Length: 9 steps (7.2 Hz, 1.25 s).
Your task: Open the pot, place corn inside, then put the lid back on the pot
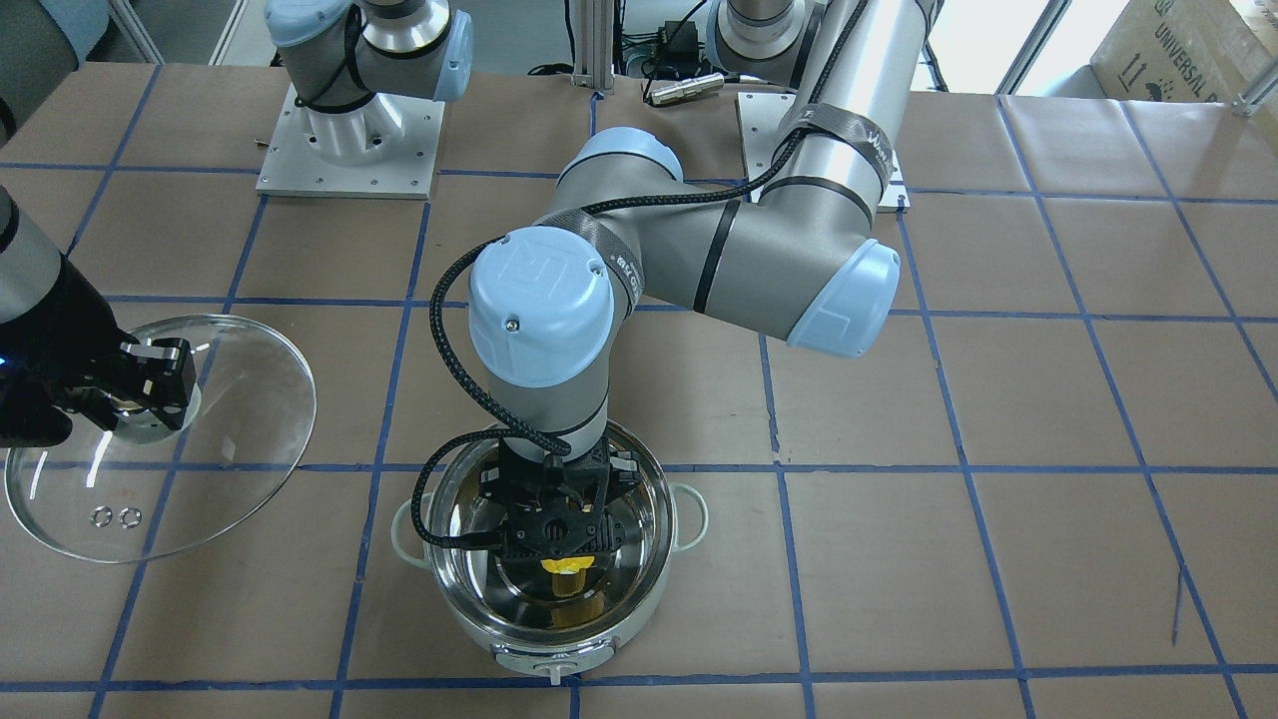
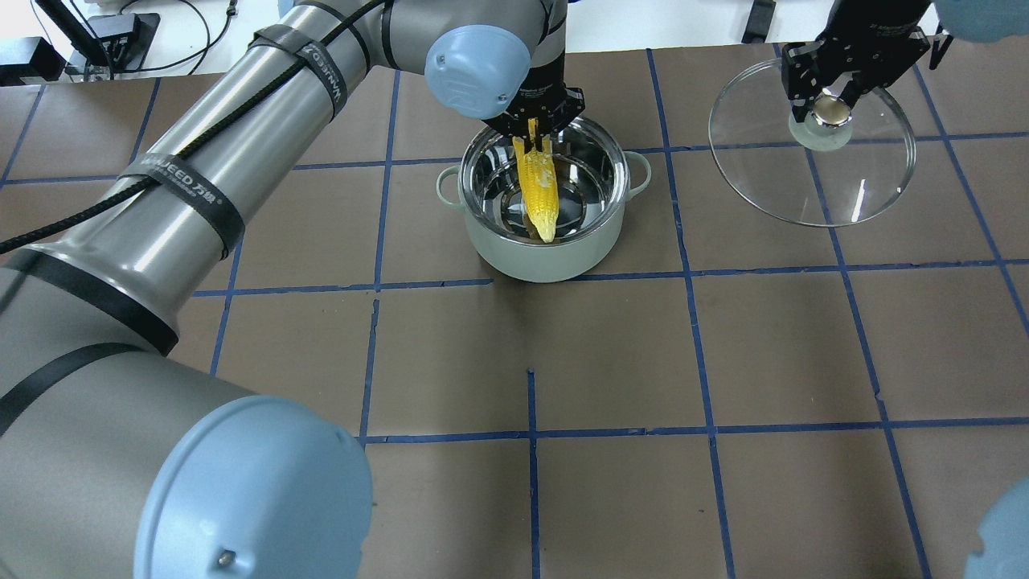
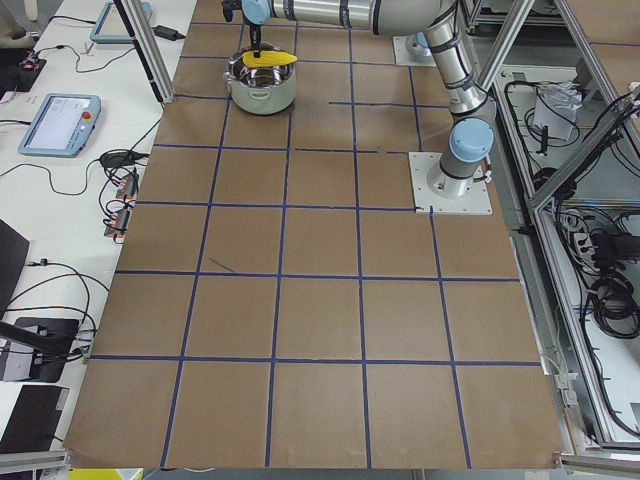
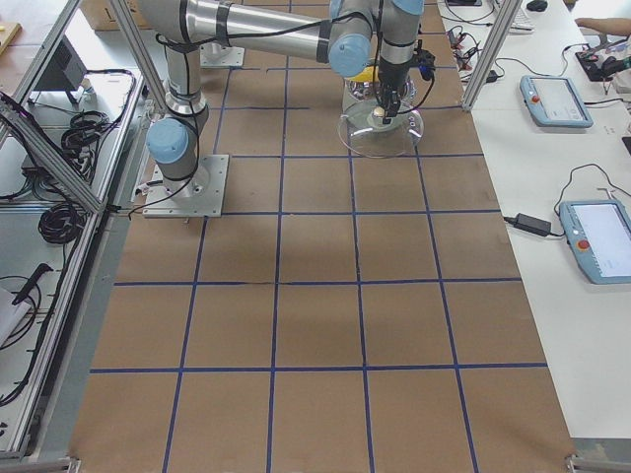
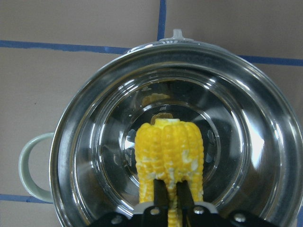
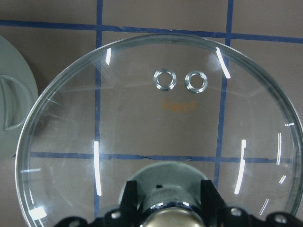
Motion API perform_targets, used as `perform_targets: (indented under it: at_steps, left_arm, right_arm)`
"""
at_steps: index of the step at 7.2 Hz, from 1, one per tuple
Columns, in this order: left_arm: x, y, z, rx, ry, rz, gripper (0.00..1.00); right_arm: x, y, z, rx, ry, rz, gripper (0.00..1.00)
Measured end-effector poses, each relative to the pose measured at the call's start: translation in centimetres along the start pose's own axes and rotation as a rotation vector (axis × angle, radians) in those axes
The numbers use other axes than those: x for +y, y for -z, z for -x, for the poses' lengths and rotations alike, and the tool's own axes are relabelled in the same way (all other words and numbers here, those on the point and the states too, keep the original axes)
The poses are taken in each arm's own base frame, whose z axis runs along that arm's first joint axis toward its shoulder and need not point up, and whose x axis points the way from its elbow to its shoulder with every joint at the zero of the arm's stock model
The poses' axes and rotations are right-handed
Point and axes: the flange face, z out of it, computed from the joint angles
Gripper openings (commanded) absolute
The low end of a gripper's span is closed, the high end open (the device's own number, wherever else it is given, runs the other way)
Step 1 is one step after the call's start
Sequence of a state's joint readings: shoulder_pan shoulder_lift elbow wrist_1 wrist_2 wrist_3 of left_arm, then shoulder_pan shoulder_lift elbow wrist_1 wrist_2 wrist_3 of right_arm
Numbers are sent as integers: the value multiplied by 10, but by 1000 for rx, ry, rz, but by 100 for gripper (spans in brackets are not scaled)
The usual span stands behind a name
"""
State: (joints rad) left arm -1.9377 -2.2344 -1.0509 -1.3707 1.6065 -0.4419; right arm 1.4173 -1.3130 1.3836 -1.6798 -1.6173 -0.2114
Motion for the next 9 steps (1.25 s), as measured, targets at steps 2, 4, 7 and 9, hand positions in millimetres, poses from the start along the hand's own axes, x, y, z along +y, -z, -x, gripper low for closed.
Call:
perform_targets:
  at_steps: [2,4,7,9]
  left_arm:
    - [-8,-7,3,-3,8,-11,100]
    - [-20,-3,22,-3,26,-20,100]
    - [-41,8,94,-20,-64,0,100]
    - [-23,32,168,-27,-136,20,100]
  right_arm:
    - [0,0,-1,-1,-1,0,9]
    - [0,-1,0,-2,-2,0,10]
    - [-5,13,10,-15,-19,-32,10]
    - [-21,25,48,-23,-20,-59,10]
